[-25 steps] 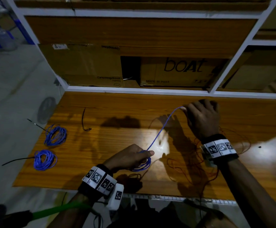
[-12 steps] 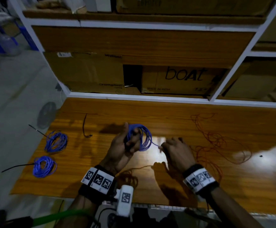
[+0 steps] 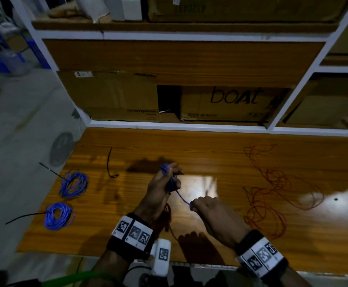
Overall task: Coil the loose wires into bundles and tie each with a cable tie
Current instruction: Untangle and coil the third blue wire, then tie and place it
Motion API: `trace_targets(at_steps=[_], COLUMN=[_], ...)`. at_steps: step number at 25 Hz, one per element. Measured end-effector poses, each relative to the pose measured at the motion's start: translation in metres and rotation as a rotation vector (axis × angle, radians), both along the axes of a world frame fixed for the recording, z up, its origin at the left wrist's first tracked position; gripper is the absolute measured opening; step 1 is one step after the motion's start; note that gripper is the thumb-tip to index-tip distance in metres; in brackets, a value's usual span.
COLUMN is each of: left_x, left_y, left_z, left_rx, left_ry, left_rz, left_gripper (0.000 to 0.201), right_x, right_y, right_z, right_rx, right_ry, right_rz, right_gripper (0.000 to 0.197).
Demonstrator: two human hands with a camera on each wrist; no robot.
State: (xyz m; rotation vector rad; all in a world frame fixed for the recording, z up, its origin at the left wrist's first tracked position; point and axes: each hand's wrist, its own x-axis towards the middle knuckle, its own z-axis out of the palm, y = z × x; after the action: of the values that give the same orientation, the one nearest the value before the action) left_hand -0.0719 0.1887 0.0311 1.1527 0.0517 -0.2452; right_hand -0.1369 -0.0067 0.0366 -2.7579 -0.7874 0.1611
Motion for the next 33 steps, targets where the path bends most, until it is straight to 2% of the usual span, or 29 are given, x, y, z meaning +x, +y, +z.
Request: trace_targets(at_steps=[2, 4, 6, 7, 10, 13, 16, 19, 22, 24, 28, 30, 33], left_x=[-0.006, -0.015, -0.024, -0.027, -0.030, -0.037, -0.038, -0.037, -0.044, -0.047, -0.045, -0.041, -0.033], left_y=[-0.010, -0.020, -0.024, -0.023, -0.014, -0.011, -0.013, -0.010, -0.007, -0.005, -0.006, -0.004, -0.004], left_z=[-0.005, -0.008, -0.008, -0.008, -0.005, 0.007, 0.014, 0.014, 0.017, 0.021, 0.026, 0.026, 0.027], left_rx=[0.207, 0.426, 0.605, 0.660, 0.702, 0.655, 0.509, 0.364, 0.248, 0.223, 0.221, 0.181, 0.052], left_ry=[-0.035, -0.058, -0.031, -0.027, -0.084, -0.121, -0.122, -0.103, -0.080, -0.033, 0.046, 0.075, 0.188], left_rz=[-0.058, -0.160, -0.245, -0.276, -0.324, -0.335, -0.359, -0.413, -0.500, -0.545, -0.538, -0.490, -0.349], left_gripper=[0.025, 0.022, 0.027, 0.033, 0.070, 0.075, 0.075, 0.073, 0.056, 0.048, 0.043, 0.042, 0.040], right_x=[-0.003, -0.001, 0.007, 0.011, 0.022, 0.030, 0.036, 0.042, 0.042, 0.040, 0.034, 0.031, 0.023], right_y=[0.009, 0.011, 0.010, 0.008, 0.004, 0.004, 0.003, 0.001, 0.000, 0.001, 0.012, 0.017, 0.019], right_z=[0.012, 0.020, 0.028, 0.031, 0.041, 0.053, 0.056, 0.048, 0.040, 0.034, 0.022, 0.020, 0.019], right_rx=[-0.027, -0.069, -0.083, -0.091, -0.091, -0.025, 0.143, 0.424, 0.643, 0.758, 1.030, 1.062, 0.962], right_ry=[-0.018, -0.158, -0.258, -0.288, -0.306, -0.293, -0.193, 0.005, 0.204, 0.320, 0.592, 0.516, 0.365], right_rz=[0.053, 0.082, 0.109, 0.135, 0.148, 0.158, 0.121, 0.079, 0.049, 0.003, -0.117, -0.186, -0.230], right_gripper=[0.017, 0.023, 0.026, 0.025, 0.018, 0.009, 0.010, 0.012, 0.010, 0.011, 0.026, 0.023, 0.025])
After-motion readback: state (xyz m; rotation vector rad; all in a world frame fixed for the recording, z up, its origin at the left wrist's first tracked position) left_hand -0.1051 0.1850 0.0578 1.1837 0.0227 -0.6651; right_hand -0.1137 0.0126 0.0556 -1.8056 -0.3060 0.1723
